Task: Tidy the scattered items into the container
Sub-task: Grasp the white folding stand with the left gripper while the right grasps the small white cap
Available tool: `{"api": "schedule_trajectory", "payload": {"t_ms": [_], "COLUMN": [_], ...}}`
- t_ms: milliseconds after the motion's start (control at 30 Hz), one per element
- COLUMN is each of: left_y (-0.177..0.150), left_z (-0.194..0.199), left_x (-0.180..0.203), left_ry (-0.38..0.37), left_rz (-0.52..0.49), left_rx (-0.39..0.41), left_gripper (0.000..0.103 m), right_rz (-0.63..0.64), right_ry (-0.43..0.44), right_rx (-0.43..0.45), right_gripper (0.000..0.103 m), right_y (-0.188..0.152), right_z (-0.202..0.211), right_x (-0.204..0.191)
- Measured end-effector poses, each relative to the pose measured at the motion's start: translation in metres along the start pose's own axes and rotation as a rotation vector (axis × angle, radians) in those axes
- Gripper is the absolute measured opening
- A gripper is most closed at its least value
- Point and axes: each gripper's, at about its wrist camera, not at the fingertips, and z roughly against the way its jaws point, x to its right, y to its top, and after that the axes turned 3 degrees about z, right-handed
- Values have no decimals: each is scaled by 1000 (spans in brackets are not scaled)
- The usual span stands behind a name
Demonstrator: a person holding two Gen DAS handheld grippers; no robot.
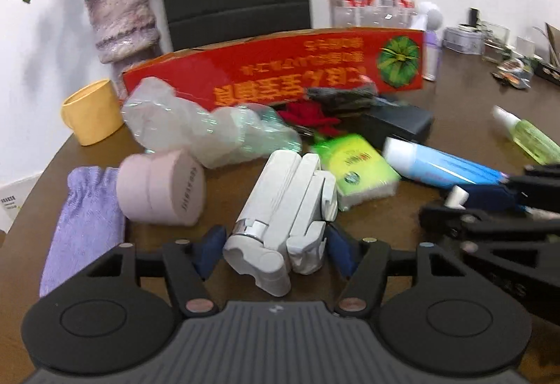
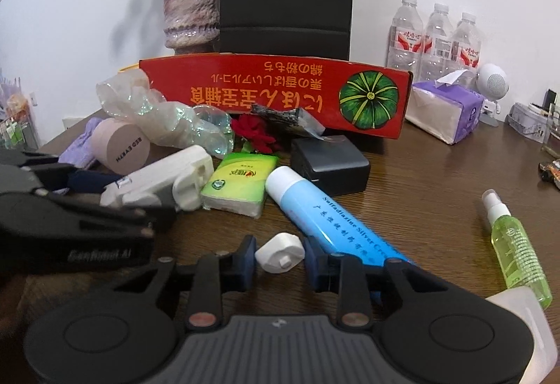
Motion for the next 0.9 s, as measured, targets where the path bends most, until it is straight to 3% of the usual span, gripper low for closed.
{"api": "schedule_trajectory", "payload": {"t_ms": [167, 233, 333, 567, 600, 633, 700, 767, 867, 900], "left_y": [3, 6, 8, 7, 9, 12, 19, 25, 21, 17], "left_z": [0, -4, 0, 24, 31, 38, 49, 49, 39, 37], "left_x": [3, -1, -7, -13, -12, -11, -11, -12, -14, -13], "left_ry": [18, -6, -19, -12, -9, -16, -6, 32, 15, 18], "left_rz": [-6, 18, 69, 142, 137, 130, 130, 103, 72, 60], "left_rx": [11, 10, 8, 52, 64, 79, 100, 111, 46, 40], "left_gripper": [74, 61, 60, 54, 50, 29, 1, 1, 2, 7], "right_rz": [-6, -9, 11, -27, -22, -16, -12, -11, -7, -6], "right_ry": [-20, -25, -22, -27, -26, -26, -24, -20, -25, -26], "right_rx": [-12, -12, -1, 44, 54, 66, 87, 104, 101, 94], "right_gripper": [37, 36, 28, 27, 27, 27, 27, 27, 27, 27], "right_y": [-2, -3, -3, 1, 3, 6, 12, 20, 26, 25], "right_z": [5, 7, 7, 14, 17, 21, 28, 33, 32, 31], "right_x": [-2, -3, -6, 2, 1, 1, 1, 3, 5, 6]}}
